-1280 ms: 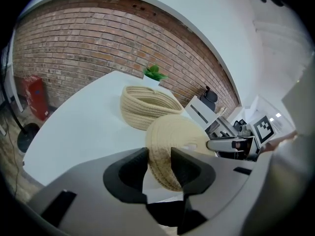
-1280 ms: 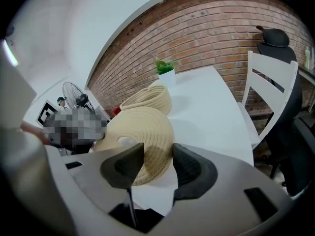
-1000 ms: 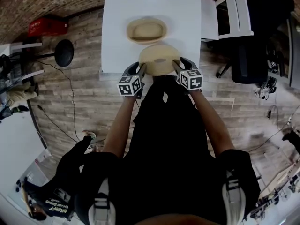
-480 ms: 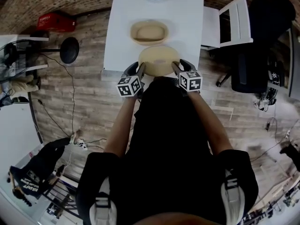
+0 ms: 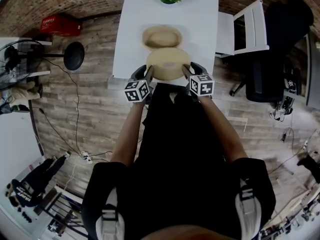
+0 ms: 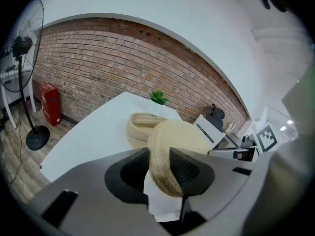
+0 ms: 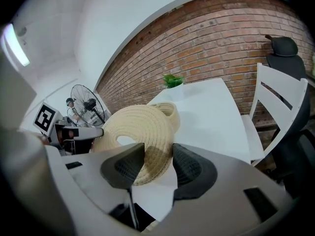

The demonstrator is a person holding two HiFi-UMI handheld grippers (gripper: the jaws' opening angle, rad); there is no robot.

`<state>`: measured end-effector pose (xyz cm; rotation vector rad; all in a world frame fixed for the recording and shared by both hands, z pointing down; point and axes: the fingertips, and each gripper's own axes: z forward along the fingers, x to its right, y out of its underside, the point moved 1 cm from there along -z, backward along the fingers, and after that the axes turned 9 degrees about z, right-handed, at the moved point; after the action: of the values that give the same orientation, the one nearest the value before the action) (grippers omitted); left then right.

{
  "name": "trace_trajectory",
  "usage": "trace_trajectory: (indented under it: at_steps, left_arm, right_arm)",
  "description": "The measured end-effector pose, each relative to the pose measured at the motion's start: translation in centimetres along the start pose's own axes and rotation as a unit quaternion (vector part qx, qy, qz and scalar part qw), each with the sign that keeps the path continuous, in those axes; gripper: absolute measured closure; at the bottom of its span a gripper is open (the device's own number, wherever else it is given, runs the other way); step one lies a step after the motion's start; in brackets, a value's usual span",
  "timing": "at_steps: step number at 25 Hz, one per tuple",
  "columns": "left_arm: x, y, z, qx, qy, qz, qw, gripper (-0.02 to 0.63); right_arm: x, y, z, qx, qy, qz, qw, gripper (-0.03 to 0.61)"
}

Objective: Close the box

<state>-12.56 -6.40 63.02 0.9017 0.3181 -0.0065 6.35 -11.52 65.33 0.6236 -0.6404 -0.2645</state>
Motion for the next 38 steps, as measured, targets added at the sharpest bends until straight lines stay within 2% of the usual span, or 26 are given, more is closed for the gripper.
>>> trace_trajectory:
  at_steps: [18,38]
  left_arm:
    - [-7.5,-5.4,3.9,-0.008,0.040,0.020,0.9990,0.474]
    - [-10.3,-7.8,8.9,-0.043,0.093,0.058,0.9930,0.474]
  right_arm:
    - [-3.1,-5.7,6.3,0.029,0.038,0.001,0.999,0.405]
    - [-2.1,-8.4,9.8,0.037,0.087,0.000,0.996,0.407]
